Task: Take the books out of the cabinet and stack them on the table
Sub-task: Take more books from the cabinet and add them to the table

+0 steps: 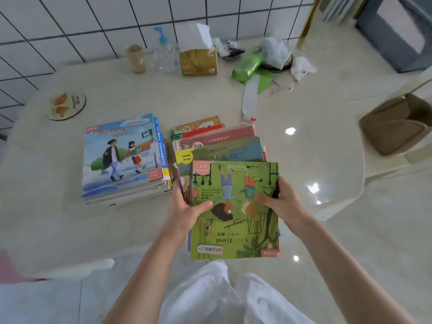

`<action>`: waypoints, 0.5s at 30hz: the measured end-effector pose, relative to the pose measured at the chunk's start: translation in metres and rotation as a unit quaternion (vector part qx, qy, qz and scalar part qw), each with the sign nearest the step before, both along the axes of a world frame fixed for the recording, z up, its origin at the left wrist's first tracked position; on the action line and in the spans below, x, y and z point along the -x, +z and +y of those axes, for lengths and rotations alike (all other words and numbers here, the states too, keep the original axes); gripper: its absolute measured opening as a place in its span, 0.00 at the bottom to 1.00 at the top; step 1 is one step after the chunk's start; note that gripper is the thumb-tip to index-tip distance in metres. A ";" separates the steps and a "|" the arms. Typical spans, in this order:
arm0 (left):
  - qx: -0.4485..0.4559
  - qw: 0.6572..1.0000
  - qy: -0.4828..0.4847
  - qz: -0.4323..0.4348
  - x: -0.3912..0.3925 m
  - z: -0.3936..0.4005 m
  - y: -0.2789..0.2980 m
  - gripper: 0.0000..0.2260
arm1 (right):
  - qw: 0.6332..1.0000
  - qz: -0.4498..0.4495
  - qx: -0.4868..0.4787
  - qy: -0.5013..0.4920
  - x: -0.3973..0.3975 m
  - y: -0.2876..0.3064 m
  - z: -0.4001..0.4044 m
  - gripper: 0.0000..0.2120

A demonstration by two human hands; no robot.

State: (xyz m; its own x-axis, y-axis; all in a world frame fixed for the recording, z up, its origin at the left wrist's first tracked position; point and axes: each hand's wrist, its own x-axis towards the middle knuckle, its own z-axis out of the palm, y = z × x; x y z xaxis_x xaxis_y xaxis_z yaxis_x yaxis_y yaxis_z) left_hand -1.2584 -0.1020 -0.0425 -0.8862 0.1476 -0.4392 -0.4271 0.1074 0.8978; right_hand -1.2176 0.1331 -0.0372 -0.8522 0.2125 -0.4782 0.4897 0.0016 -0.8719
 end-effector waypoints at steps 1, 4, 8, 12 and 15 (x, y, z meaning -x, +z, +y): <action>-0.008 1.000 -0.007 0.003 0.009 0.000 0.000 0.35 | 1.000 0.015 0.000 0.000 0.008 0.000 0.001 0.21; -0.006 0.999 -0.023 0.036 0.029 0.001 0.000 0.33 | 0.998 0.055 -0.001 0.005 0.030 -0.004 0.006 0.24; 0.049 0.995 -0.002 0.086 0.052 0.009 -0.008 0.20 | 0.995 0.098 -0.011 0.026 0.057 -0.011 0.010 0.32; 0.065 0.993 0.035 0.095 0.062 0.009 -0.026 0.19 | 0.994 0.101 -0.016 0.036 0.081 -0.027 0.016 0.36; 0.051 0.993 0.071 0.079 0.057 0.008 -0.040 0.24 | 0.991 0.095 -0.048 0.075 0.092 -0.039 0.020 0.29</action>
State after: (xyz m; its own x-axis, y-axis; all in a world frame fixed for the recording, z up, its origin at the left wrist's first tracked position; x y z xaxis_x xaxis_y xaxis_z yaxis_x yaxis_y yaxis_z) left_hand -1.3157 -0.0936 -0.0828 -0.9540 -0.0215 -0.2991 -0.2989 0.1511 0.9422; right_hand -1.3100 0.1535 -0.0763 -0.9505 0.1136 -0.2893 0.3042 0.1494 -0.9408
